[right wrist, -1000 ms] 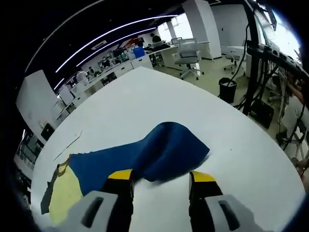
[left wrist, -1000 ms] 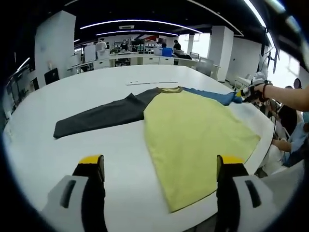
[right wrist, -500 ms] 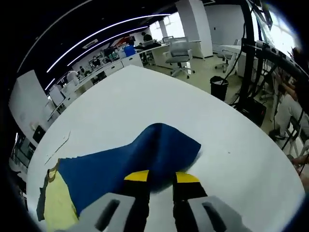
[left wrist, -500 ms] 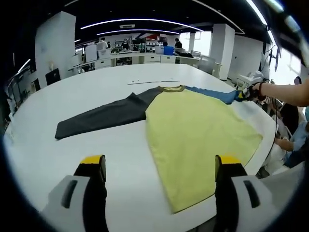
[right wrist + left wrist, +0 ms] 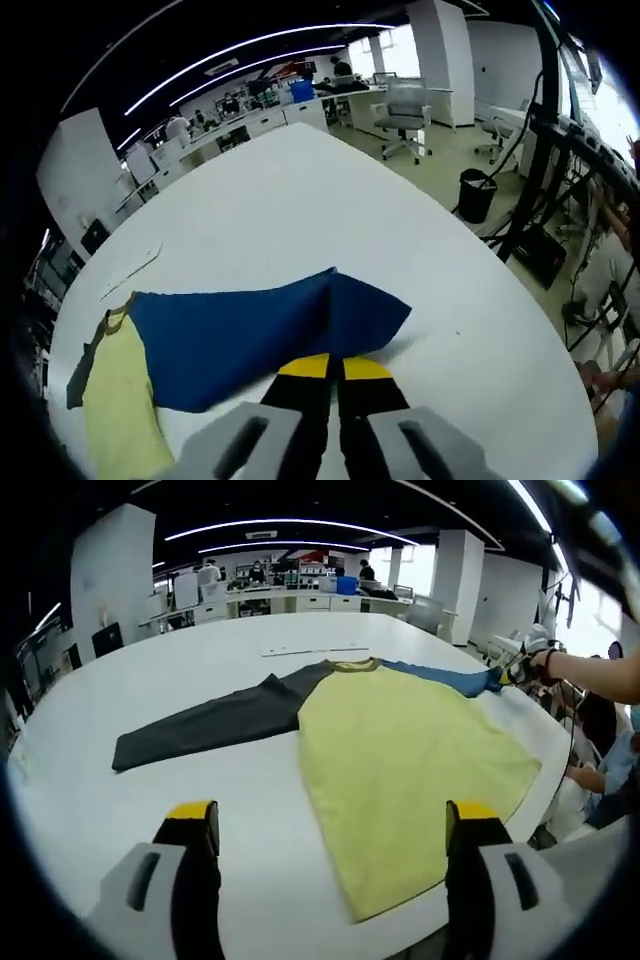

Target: Fold the garment on the visible template until the final outline fits inside the template.

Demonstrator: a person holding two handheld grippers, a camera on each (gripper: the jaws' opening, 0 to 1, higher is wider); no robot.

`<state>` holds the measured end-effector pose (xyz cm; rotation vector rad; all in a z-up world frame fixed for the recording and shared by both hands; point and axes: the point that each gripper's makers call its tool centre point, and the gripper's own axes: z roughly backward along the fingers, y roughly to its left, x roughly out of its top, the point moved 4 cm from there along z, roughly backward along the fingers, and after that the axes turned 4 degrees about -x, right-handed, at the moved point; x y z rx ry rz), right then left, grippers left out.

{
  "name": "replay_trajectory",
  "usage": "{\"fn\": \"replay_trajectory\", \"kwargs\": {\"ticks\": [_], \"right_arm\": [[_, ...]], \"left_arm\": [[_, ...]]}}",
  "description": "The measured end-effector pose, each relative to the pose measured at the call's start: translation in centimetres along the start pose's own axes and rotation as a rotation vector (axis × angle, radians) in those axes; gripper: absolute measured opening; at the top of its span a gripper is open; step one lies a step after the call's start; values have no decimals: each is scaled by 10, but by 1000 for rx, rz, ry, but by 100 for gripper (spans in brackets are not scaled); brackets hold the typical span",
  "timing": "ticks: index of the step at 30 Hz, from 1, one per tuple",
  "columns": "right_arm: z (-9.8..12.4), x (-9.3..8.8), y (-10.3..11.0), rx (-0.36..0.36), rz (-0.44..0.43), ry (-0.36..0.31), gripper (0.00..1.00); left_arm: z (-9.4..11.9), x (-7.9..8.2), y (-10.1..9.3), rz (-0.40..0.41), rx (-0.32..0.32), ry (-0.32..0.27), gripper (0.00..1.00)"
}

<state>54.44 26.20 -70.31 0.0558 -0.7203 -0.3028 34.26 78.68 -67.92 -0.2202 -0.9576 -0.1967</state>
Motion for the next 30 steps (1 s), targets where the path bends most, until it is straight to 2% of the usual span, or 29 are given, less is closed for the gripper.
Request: {"fn": "replay_trajectory", "kwargs": {"ticks": [2, 6, 13, 16, 22, 30], "right_arm": [[3, 2, -1, 9, 9, 6, 0], [11, 7, -5, 21, 80, 29, 0], [22, 15, -11, 23, 132, 53, 0], [25, 13, -14, 28, 182, 90, 0], [24, 12, -19, 59, 203, 151, 0], [21, 16, -33, 12, 282, 176, 0]], "left_arm": [[0, 1, -1, -2, -7, -2, 91], [-1, 0, -4, -6, -15, 2, 91], [0, -1, -4, -5, -18, 2, 91], [1, -2, -4, -2, -19, 0, 90], [2, -3, 2, -22, -11, 17, 90], [5, 2, 8, -24, 2, -1, 90]]}}
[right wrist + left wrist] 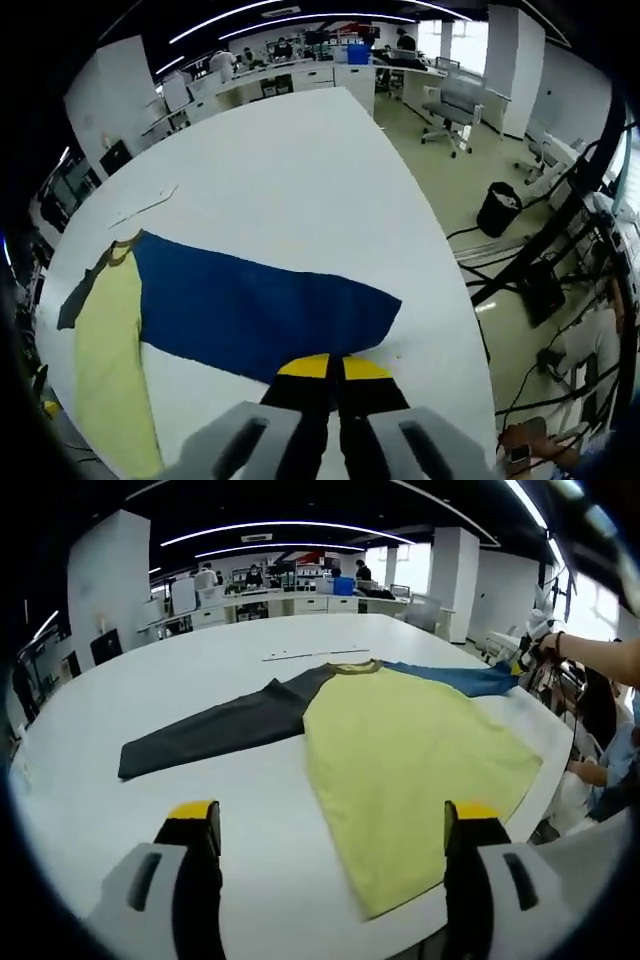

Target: Fold the garment on the visible template until the final outline fits inside the template.

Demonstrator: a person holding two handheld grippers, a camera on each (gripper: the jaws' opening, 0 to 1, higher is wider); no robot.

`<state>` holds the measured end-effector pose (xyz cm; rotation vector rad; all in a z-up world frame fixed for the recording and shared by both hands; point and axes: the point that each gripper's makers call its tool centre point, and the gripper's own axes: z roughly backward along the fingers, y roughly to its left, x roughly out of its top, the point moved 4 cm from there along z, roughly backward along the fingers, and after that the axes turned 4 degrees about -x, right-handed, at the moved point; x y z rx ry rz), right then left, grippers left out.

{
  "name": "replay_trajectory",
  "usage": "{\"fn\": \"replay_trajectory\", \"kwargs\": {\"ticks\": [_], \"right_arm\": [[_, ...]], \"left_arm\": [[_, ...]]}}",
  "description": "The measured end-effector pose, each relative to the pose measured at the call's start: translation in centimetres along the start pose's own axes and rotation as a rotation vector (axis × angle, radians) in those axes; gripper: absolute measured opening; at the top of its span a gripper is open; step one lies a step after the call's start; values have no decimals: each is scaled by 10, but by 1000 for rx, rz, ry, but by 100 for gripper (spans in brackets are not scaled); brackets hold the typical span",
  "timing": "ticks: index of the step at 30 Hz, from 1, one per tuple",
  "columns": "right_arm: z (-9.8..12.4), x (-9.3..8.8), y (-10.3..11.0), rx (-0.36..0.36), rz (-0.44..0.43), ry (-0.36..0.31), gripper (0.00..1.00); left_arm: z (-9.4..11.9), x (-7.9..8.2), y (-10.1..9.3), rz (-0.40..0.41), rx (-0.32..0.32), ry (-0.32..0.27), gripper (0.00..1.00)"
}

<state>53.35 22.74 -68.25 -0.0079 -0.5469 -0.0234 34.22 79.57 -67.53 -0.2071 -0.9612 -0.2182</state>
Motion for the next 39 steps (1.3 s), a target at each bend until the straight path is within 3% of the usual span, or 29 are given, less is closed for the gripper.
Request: {"fn": "replay_trajectory", "kwargs": {"ticks": [6, 11, 15, 18, 22, 28, 32, 39], "right_arm": [[-4, -7, -6, -52, 65, 43, 0], [-7, -3, -9, -36, -90, -17, 10], [-27, 1, -26, -37, -108, -1, 25], [-29, -5, -20, -28, -114, 2, 30], [-29, -17, -8, -22, -112, 22, 28], [-31, -27, -4, -29, -103, 39, 15], [-31, -27, -2, -6, -130, 36, 6], [-19, -19, 3, 1, -123, 4, 0]], "left_arm": [[-3, -1, -4, 2, -12, 13, 90], [-3, -1, -3, 3, -10, 7, 89], [-3, 0, -3, 0, -8, 12, 89], [-3, 1, -3, -1, -9, 7, 89], [-3, 3, -4, -4, -10, 6, 89], [-1, 2, -3, -2, -4, 10, 88], [1, 1, -2, -4, -2, 12, 88], [5, 1, -1, -10, 4, 19, 87]]}}
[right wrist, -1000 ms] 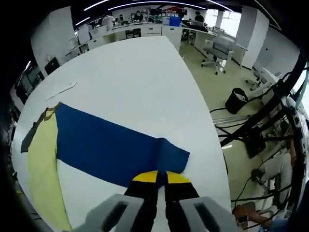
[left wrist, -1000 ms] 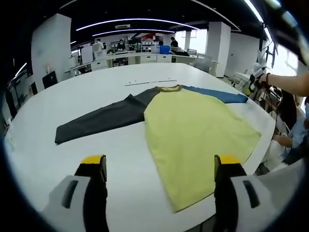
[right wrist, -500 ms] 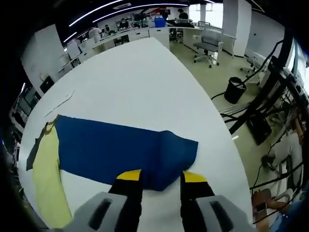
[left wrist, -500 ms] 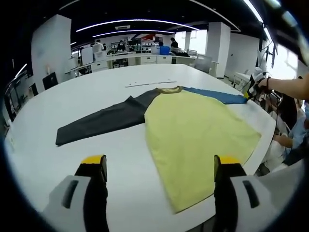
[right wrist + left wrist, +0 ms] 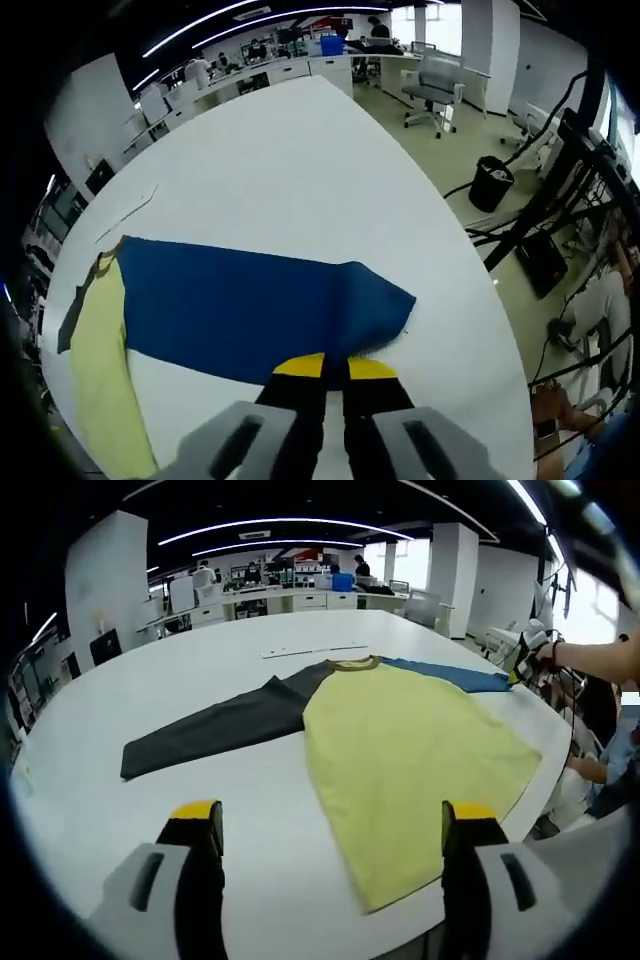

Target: Fold the garment on the visible template until the final outline fits inside the template.

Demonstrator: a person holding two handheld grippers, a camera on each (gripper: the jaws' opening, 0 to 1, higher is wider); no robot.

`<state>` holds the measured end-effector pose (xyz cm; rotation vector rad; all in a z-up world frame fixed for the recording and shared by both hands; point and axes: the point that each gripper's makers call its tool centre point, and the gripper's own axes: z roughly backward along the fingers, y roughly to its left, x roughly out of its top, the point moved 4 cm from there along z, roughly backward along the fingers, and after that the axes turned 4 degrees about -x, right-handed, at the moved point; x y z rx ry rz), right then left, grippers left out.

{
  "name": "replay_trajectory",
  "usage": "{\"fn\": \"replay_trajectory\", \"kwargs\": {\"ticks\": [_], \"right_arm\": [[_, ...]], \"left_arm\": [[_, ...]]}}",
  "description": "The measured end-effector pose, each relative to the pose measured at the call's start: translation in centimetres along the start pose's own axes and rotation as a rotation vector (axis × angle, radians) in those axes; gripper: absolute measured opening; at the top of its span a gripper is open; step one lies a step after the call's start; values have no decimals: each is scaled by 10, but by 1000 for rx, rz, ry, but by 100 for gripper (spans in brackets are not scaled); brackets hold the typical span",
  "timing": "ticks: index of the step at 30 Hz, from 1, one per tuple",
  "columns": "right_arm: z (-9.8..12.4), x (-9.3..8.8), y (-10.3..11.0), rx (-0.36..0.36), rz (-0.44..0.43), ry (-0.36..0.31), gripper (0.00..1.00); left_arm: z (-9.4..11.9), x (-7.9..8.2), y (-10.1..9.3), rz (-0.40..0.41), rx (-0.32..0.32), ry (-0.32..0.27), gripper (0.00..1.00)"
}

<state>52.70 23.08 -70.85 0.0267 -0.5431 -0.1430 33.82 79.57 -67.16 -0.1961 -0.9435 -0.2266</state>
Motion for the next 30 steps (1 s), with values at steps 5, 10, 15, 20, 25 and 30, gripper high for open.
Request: {"fn": "replay_trajectory", "kwargs": {"ticks": [5, 10, 15, 20, 25, 30], "right_arm": [[7, 6, 7, 4, 46, -14, 0], [13, 13, 13, 14, 65, -35, 0], [19, 22, 19, 19, 84, -53, 0], [22, 30, 29, 35, 90, -72, 0], [23, 36, 41, 51, 108, -82, 0], [24, 41, 55, 72, 128, -93, 0]], "left_arm": [[2, 1, 1, -1, 3, -8, 88], [4, 4, -2, 1, -4, -30, 88], [5, 4, -3, 1, -7, -39, 88], [8, 3, 0, 6, 0, -40, 88], [10, 0, 0, 2, -2, -36, 89], [12, 0, -3, -2, -14, -50, 90]]}}
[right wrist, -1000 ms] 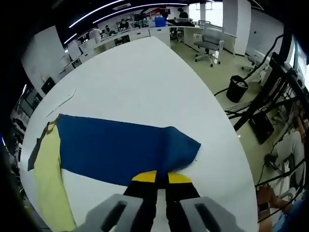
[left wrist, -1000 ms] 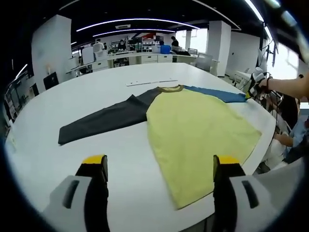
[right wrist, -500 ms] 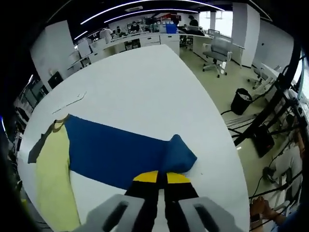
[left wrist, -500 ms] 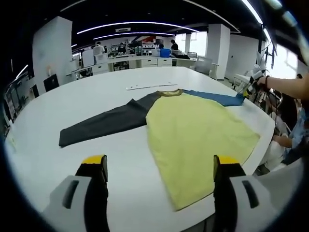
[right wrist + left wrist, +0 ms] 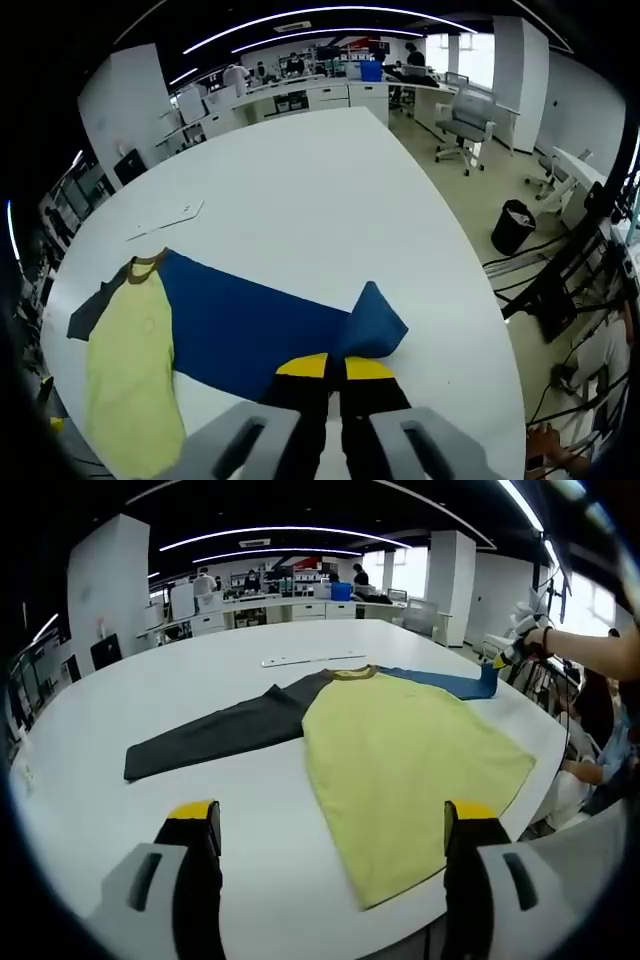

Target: Fold the garment on the visible template until the final outline fits inside the template.

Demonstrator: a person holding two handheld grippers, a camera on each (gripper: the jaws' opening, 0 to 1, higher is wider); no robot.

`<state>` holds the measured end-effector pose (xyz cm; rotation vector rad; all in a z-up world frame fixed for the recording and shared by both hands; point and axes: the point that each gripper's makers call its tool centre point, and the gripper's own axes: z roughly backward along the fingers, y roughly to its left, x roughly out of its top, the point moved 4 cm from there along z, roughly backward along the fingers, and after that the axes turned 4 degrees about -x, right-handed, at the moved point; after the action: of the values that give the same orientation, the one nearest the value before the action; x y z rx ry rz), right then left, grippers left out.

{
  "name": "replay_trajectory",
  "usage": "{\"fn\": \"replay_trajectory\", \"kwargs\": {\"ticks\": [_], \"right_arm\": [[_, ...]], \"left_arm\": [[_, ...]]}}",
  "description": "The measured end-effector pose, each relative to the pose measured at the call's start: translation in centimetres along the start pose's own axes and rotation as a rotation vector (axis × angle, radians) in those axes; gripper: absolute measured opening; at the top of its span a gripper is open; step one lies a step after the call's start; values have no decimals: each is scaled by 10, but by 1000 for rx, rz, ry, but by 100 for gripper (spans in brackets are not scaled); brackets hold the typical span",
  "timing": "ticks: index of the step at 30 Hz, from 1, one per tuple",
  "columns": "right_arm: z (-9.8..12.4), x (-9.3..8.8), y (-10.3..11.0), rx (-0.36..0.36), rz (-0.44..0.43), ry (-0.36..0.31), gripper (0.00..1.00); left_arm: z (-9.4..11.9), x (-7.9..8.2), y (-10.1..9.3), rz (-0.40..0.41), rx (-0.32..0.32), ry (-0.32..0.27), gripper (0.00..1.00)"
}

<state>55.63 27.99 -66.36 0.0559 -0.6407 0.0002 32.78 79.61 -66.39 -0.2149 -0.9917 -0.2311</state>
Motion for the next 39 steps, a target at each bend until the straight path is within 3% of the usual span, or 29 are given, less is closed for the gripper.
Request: {"fn": "replay_trajectory", "kwargs": {"ticks": [29, 39], "right_arm": [[-29, 35, 80, 141, 85, -17, 0], [-31, 42, 122, 197, 106, -20, 0]], "left_arm": [[-2, -1, -4, -30, -34, 15, 92], [-3, -3, -4, -26, -39, 19, 92]]}}
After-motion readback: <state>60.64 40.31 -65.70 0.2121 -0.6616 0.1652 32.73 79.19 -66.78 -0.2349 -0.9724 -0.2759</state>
